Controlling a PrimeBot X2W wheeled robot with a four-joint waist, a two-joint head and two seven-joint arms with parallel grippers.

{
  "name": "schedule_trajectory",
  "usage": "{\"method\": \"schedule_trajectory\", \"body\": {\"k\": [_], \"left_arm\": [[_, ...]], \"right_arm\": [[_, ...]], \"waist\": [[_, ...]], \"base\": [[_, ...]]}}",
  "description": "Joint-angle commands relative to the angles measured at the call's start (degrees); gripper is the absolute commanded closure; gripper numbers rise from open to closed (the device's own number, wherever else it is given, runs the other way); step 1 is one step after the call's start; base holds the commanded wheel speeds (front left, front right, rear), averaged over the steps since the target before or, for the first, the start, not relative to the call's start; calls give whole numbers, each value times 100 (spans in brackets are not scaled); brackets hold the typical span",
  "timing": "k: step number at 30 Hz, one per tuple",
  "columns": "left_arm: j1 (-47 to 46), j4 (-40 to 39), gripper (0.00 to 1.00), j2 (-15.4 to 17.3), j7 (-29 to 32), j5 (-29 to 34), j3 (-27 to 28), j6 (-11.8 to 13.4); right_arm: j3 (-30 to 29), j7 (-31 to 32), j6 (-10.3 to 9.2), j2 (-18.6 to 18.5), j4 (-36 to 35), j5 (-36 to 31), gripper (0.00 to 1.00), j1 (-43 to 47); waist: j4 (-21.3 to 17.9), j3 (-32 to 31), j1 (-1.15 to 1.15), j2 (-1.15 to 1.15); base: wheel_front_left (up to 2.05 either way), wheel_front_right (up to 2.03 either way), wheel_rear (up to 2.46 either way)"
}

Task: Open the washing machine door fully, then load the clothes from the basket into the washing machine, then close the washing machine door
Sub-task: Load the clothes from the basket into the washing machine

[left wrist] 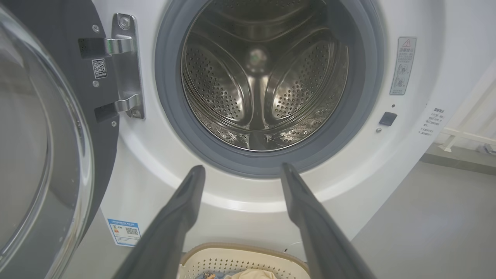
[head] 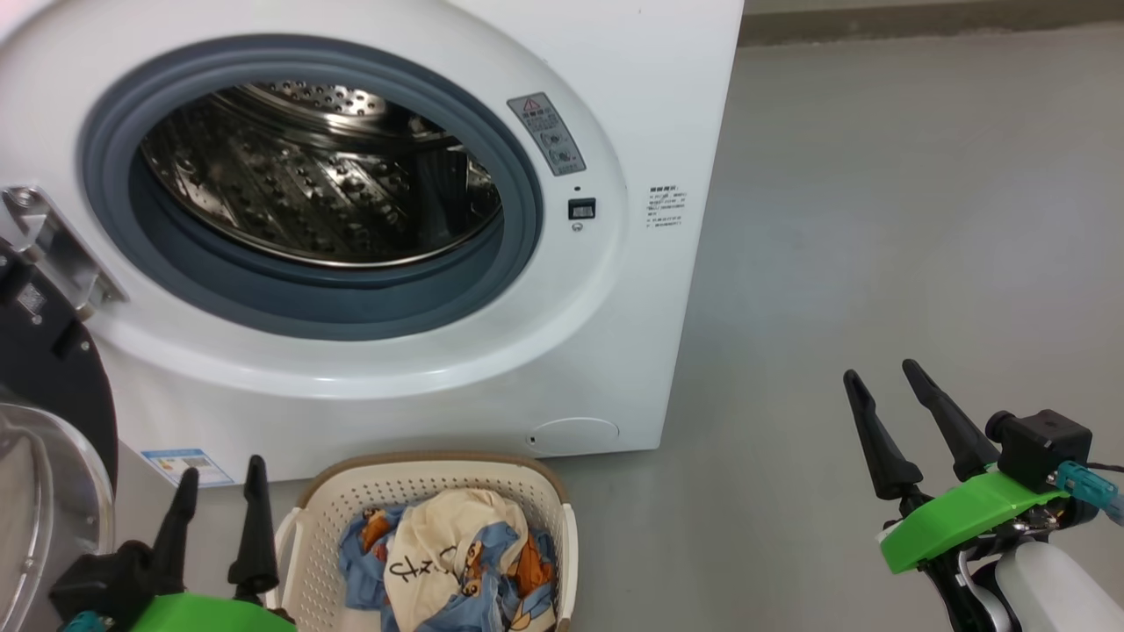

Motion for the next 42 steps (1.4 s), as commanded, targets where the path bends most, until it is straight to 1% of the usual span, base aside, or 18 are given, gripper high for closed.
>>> {"method": "schedule_trajectory", "body": {"k": [1,11,20,24,25,34,42], "left_arm": [[-264,-68,0,98,-32,56,168,-30],[-556,274,0,23,-18,70,-2,-101],[-975,907,0,-55,-5,85,-228,-289],[-1214,1339,0,-80,34,91,-327,-359],[-1214,1339,0,-80,34,91,-327,-359],[-1971,2433,0,-183,51,11,-595,-585],[-2805,3519,0,-285,44,-131,-920,-667]], "right_arm": [[109,-71,25,-88,-105,6,0,-165],[121,-71,25,-101,-127,-13,0,-335],[54,-71,25,-48,-207,-77,0,-566],[42,-71,25,28,-268,-90,0,-689],[42,-71,25,28,-268,-90,0,-689],[50,-71,25,129,-381,-125,0,-1082],[50,-71,25,178,-551,-170,0,-1417]], "waist": [[-21,86,0,0],[-138,667,0,0],[-241,1421,0,0],[-316,1779,0,0],[-316,1779,0,0],[-463,2649,0,0],[-614,3306,0,0]], "base": [[0,0,0],[0,0,0],[0,0,0],[0,0,0],[0,0,0],[0,0,0],[0,0,0]]}}
